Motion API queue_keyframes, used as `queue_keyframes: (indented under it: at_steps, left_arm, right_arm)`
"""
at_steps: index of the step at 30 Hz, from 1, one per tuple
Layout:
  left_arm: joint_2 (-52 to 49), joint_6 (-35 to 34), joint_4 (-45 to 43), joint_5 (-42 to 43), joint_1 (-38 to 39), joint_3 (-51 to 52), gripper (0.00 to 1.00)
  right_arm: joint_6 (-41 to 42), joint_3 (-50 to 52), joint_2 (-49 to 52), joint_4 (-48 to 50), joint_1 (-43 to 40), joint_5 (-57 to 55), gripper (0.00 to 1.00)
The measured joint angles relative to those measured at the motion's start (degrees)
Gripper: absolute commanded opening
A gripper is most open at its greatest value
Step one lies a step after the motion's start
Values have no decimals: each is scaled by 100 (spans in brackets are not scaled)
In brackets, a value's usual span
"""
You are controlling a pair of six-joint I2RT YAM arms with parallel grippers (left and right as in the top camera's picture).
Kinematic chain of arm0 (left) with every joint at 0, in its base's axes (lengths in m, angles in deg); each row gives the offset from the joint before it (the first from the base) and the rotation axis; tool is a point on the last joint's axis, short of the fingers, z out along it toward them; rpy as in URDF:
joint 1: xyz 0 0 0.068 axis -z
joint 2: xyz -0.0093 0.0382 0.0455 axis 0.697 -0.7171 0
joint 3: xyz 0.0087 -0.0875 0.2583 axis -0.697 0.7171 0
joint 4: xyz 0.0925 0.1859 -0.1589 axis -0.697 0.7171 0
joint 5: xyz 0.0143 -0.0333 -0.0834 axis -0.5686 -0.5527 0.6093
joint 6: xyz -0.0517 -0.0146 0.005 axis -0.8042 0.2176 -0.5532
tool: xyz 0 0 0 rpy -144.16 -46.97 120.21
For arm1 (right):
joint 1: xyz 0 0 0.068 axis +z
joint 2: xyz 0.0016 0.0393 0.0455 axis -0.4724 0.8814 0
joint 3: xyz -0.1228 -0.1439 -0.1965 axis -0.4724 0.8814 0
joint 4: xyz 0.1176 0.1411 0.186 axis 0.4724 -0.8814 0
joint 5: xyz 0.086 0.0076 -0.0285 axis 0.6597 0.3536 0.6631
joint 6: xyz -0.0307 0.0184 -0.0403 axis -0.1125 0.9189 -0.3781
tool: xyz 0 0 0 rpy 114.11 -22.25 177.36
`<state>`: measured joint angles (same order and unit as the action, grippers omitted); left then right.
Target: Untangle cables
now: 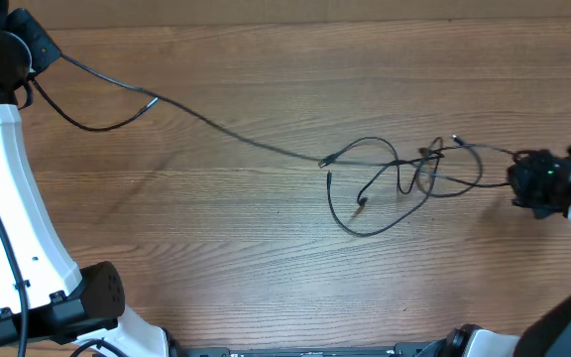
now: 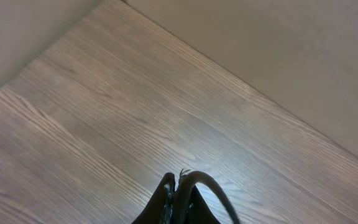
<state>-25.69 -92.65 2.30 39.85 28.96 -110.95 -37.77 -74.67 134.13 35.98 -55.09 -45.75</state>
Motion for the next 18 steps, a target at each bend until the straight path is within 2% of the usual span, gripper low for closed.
queue_keyframes:
  at_steps: [4, 10, 11, 18]
  left_arm:
    - [70, 114, 31, 157, 151, -2, 4]
    - [195, 275, 382, 693, 525, -2, 7]
    - [195, 291, 424, 835, 570, -2, 4]
    - [181, 315, 667, 1510, 804, -2, 4]
  right_arm:
    - [313, 0, 424, 264, 627, 179, 4]
    - [481, 4, 503, 798, 1775, 278, 4]
    - [505, 4, 503, 833, 1967, 293, 4]
    - [535, 4, 503, 879, 2481, 326, 4]
